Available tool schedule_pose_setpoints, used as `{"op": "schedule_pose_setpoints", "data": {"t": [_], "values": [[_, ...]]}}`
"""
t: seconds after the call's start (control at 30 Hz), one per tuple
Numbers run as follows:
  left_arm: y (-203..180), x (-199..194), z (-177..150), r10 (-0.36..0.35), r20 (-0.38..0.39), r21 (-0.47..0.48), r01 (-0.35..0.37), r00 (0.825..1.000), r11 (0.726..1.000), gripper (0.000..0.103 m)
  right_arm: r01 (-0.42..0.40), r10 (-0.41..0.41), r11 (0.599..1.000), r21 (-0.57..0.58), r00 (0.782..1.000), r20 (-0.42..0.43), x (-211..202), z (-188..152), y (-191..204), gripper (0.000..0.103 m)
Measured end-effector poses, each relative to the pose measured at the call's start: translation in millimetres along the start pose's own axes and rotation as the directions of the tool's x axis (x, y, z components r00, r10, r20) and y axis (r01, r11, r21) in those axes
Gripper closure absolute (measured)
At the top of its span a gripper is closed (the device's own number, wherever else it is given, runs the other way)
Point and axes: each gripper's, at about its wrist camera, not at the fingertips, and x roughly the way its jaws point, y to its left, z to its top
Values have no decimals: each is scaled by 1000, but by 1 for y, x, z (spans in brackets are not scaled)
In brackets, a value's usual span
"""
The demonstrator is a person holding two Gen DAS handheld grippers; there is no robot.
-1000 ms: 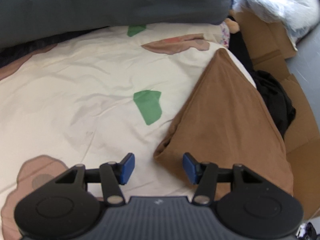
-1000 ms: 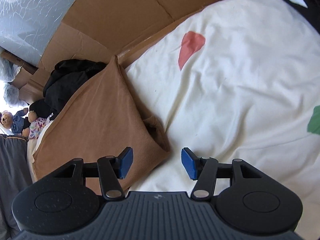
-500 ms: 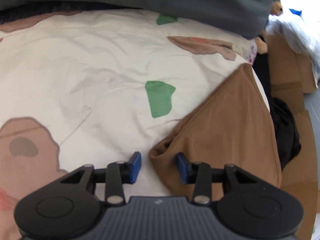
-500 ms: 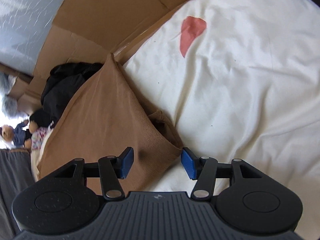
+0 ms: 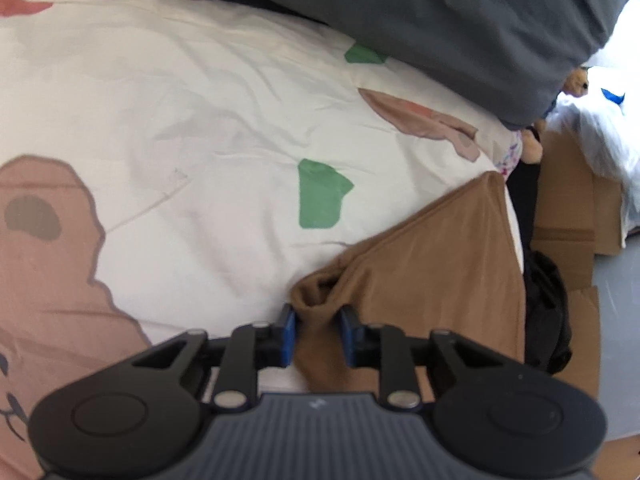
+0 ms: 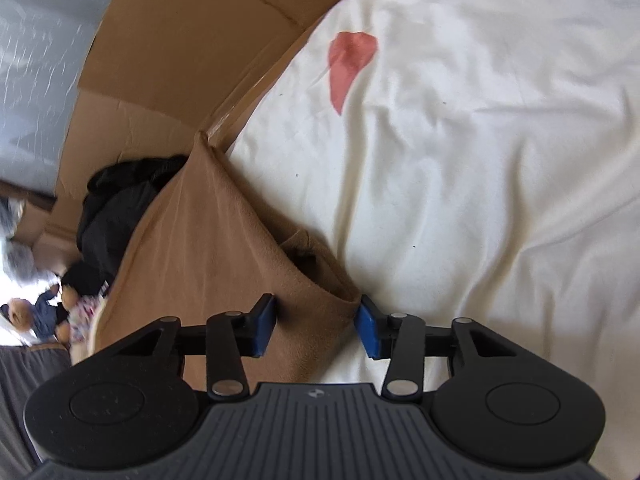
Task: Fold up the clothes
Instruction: 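Pinch the folded shirt corner with the left tool while the right tool pinches beside it, then hold the corner with the left tool while the right tool opens and withdraws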
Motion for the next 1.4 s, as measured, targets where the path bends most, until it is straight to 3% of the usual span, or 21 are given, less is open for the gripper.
{"op": "schedule_pose_setpoints", "data": {"t": [0.17, 0.23, 0.27, 0.37, 0.8, 1.4], "values": [[2, 5, -1, -11, 19, -12, 11, 1000, 1000, 74, -15, 15, 1000, 13, 1000, 7, 2, -1, -4, 55], [3, 7, 0, -21, 23, -9, 21, 1000, 1000, 90, -14, 14, 1000, 7, 1000, 8, 4, 0, -2, 58], [4, 7, 0, -19, 25, -11, 20, 999, 1000, 97, -12, 12, 1000, 4, 1000, 2, 5, 1, -2, 71], [6, 2, 2, -31, 40, -7, 31, 999, 1000, 99, -16, 16, 1000, -2, 1000, -12, 5, 5, -3, 93], [15, -32, 12, -66, 38, -29, 67, 997, 997, 100, -3, 1, 998, -60, 1000, -23, -12, 18, 5, 96], [64, -87, -28, -42, 14, -59, 43, 999, 997, 100, 34, -40, 995, -97, 997, -61, -45, 25, -12, 97]]}}
